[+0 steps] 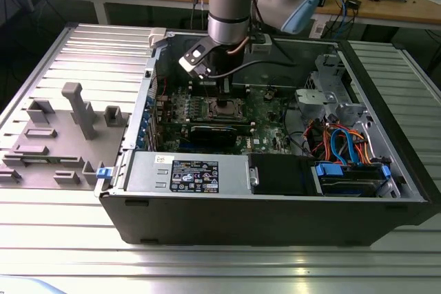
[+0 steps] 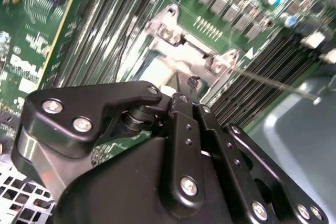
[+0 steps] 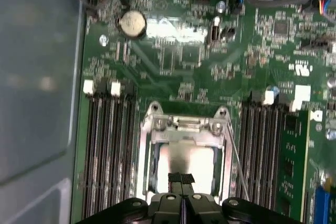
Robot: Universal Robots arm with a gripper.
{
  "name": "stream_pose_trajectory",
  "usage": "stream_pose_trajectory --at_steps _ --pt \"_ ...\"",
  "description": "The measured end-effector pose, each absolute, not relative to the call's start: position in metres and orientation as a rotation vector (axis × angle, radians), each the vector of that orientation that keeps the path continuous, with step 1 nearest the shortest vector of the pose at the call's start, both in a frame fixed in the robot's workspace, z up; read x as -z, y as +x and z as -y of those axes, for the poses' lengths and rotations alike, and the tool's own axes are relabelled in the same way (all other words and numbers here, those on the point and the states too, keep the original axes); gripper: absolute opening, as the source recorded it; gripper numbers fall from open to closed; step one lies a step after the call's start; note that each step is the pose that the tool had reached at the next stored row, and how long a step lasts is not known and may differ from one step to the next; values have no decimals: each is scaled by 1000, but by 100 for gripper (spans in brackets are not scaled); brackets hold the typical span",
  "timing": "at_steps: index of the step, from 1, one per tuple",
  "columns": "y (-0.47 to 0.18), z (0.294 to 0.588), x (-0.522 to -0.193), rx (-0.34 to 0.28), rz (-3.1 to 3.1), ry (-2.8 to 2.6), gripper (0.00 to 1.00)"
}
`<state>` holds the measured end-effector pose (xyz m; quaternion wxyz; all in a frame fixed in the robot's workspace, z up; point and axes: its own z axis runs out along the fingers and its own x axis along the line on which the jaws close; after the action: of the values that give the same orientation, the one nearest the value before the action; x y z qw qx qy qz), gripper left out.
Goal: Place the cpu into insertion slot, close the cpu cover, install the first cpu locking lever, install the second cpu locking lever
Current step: 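Close the cpu cover, then install the first cpu locking lever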
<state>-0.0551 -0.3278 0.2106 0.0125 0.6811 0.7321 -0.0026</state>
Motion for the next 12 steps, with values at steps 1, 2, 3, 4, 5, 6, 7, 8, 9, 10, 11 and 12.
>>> stream_pose_trajectory --at_steps 1,2,3,4,5,6,7,8,9,10,11,12 --pt "-52 328 -211 8 -2282 2123 11" --pt "-51 328 -211 8 -2282 2123 11" --pt "-51 329 -211 8 -2282 2123 11" --pt "-51 330 -211 8 -2282 2123 11" --pt "-51 330 -211 8 -2282 2123 11" --pt "-51 330 -211 8 -2282 2123 11" --pt "-51 330 -211 8 -2282 2123 11" --pt "-51 330 -211 8 -2282 2123 11" --pt "-51 331 -210 8 -2282 2123 11" --pt "-51 331 -210 8 -2282 2123 11" --pt "-51 331 -210 8 -2282 2123 11" --pt "-51 331 -210 8 -2282 2123 11"
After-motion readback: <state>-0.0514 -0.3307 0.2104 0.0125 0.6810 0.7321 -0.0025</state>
